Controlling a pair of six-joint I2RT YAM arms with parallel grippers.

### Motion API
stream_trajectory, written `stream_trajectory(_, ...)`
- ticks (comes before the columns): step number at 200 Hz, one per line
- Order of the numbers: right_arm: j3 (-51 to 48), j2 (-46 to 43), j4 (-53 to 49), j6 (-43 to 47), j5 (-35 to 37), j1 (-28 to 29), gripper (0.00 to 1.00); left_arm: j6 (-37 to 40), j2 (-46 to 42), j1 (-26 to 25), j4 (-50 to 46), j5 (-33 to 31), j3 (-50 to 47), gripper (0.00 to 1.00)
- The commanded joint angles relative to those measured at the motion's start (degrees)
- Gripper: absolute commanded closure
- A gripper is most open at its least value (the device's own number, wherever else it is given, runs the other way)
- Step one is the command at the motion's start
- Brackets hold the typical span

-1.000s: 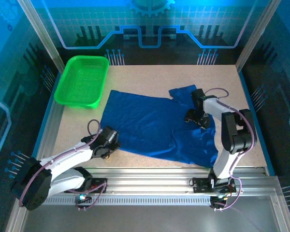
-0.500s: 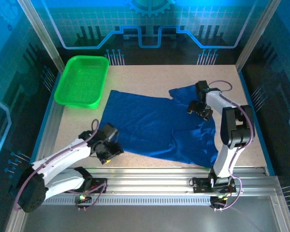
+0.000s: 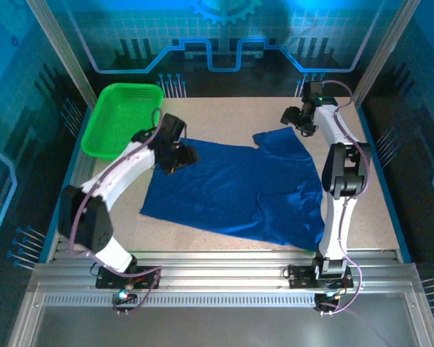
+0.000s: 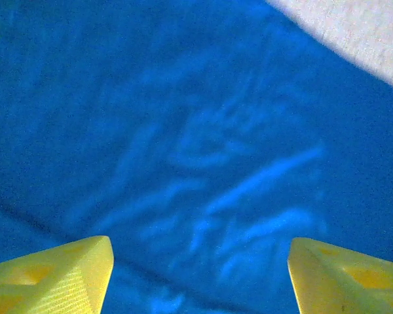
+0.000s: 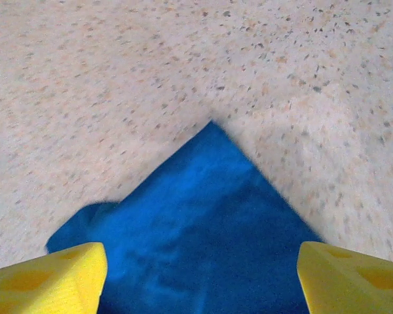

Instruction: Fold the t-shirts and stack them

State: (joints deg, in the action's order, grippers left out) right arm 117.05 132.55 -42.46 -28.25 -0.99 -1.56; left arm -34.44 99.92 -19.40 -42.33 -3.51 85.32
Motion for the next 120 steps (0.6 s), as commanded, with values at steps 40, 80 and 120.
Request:
stream_trajectory(40,15.1,12.6,-6.0,2.0,-1.4,-0.1,0.25,6.4,15.6,6.4,3.3,-0.2,15.4,0.28)
stream_trajectory(80,16.8,15.7,-4.9,0.4,-1.6,0.0,0.26,6.0,19.4,8.6,4.8,0.4,17.7,0.28)
stream_trajectory(120,23.5,19.8,-5.9,0.4,-3.6,0.2,0.29,6.2,22.4,10.9,4.7,0.3,19.3,0.28)
